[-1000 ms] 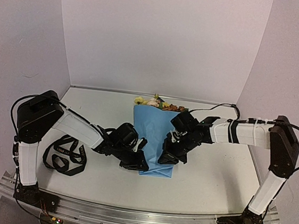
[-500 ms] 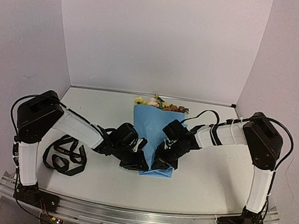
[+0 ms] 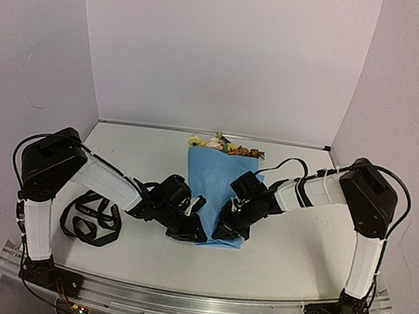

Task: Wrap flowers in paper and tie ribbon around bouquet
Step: Press the fold line of the folded wrapping paper.

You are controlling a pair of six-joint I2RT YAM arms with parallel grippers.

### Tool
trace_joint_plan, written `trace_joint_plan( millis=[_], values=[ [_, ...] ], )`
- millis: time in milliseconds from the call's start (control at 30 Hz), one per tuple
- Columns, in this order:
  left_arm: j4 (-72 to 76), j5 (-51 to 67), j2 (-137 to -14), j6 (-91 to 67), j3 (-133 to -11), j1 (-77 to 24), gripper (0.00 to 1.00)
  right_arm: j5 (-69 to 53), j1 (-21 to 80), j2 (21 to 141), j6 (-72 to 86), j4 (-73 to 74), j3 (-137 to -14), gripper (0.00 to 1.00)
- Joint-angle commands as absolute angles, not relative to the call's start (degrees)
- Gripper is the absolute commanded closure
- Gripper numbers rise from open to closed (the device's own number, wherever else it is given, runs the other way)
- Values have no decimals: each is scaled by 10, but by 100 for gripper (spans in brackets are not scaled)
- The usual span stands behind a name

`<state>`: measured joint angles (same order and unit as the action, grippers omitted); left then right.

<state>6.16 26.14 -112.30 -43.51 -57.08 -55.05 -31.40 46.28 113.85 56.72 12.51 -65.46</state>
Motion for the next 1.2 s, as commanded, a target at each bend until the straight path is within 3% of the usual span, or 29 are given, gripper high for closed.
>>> trace_joint_plan(
  millis=[0,300,533,800,1167],
  values=[
    [22,262,-1108,-442,-514,-561,85,-255,462,1161,571,144,-629,100],
    [51,247,-1077,-467,-468,-558,86,-254,462,1160,573,140,-622,100],
    [35,244,-1000,-424,-518,-559,84,-256,462,1160,574,140,-626,100],
    [11,234,-1084,-407,-593,-550,88,-256,462,1164,576,139,-625,100],
    [75,258,-1114,-452,-510,-541,92,-256,462,1158,573,139,-620,100]
  ],
)
